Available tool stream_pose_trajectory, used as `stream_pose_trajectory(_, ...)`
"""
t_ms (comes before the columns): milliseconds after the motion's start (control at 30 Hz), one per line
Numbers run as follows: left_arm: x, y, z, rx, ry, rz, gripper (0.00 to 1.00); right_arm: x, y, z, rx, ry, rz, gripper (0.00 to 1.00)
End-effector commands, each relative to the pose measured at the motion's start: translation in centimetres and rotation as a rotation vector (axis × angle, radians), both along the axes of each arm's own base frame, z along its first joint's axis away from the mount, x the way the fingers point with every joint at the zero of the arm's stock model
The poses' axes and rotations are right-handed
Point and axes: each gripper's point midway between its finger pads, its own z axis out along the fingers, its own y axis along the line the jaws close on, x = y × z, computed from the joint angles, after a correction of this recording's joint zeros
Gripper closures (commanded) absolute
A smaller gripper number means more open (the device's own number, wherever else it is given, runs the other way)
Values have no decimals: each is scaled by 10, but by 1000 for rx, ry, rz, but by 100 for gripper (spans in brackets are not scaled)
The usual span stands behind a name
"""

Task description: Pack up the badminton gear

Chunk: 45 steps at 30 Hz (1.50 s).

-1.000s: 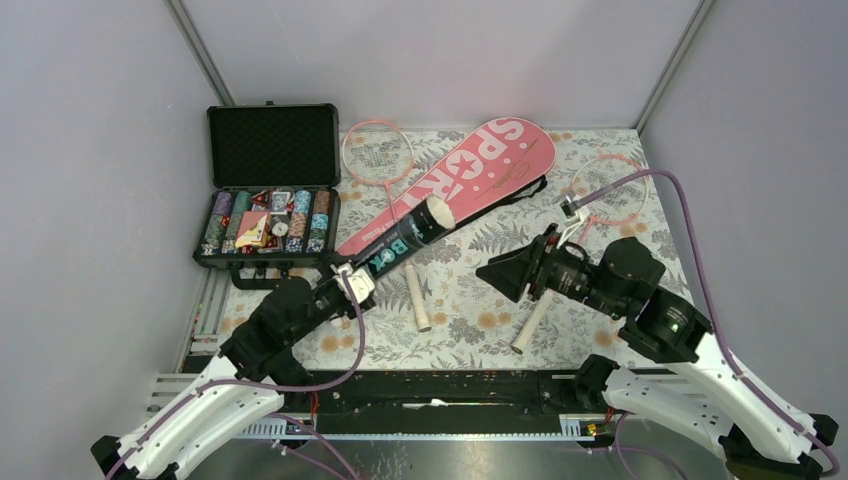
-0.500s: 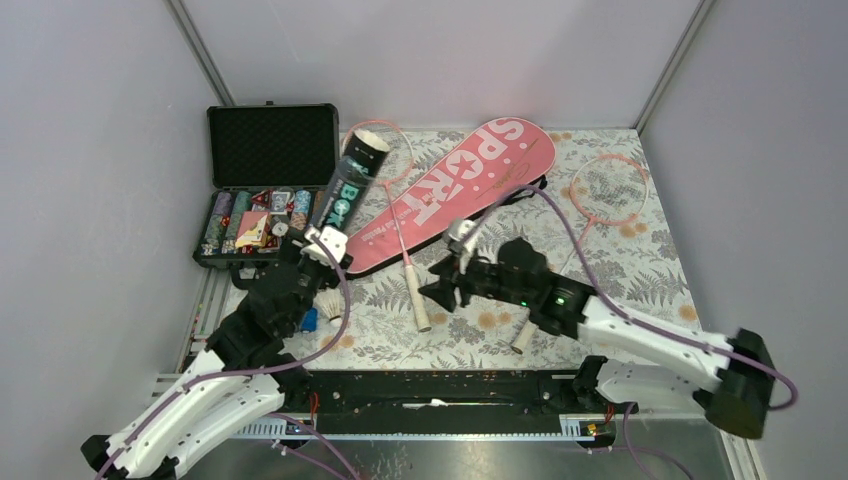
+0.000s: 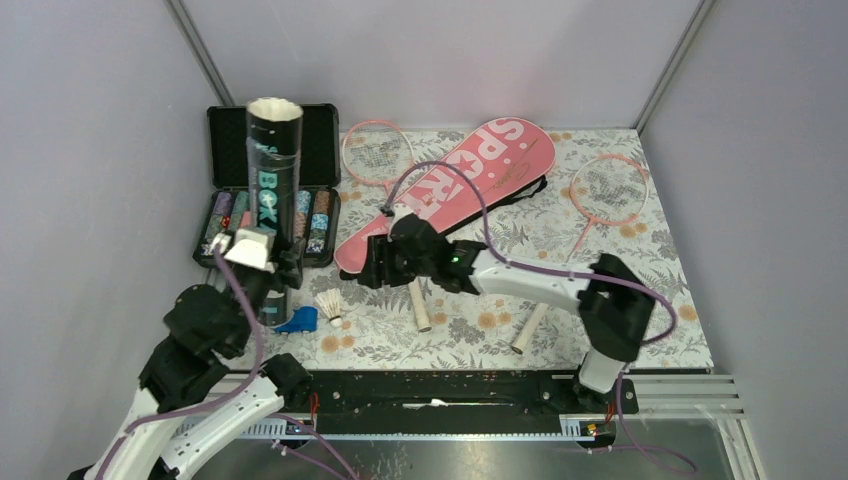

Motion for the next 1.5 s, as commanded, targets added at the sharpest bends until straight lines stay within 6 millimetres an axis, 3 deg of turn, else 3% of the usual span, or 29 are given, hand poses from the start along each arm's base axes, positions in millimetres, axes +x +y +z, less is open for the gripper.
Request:
stream_pose_trajectory(0,-22,7,35,-135,-66,-54,66,-1,25,-17,-6,187,-142,35)
stream_pose_trajectory(167,-36,12,42,-166,-82,-88,66,-20,57,-48,-42,183,-51,33)
stream_pose_trajectory(300,-43,19,42,-189,-85,-80,66,-29,69,-70,-80,164,-27,35)
stream_pose_trajectory(433,-46,21,39,-192,-74,-82,66,-36,86,-76,-44,153,-19,36)
stream_pose_trajectory(1133,-59,30,32,-147,-92,-103,66,-34,92,-132,-249,24,-64,36)
stream_pose_trajectory(1467,-59,28,36,-110,-88,-119,66,-31,89,-142,-333,-22,-86,49)
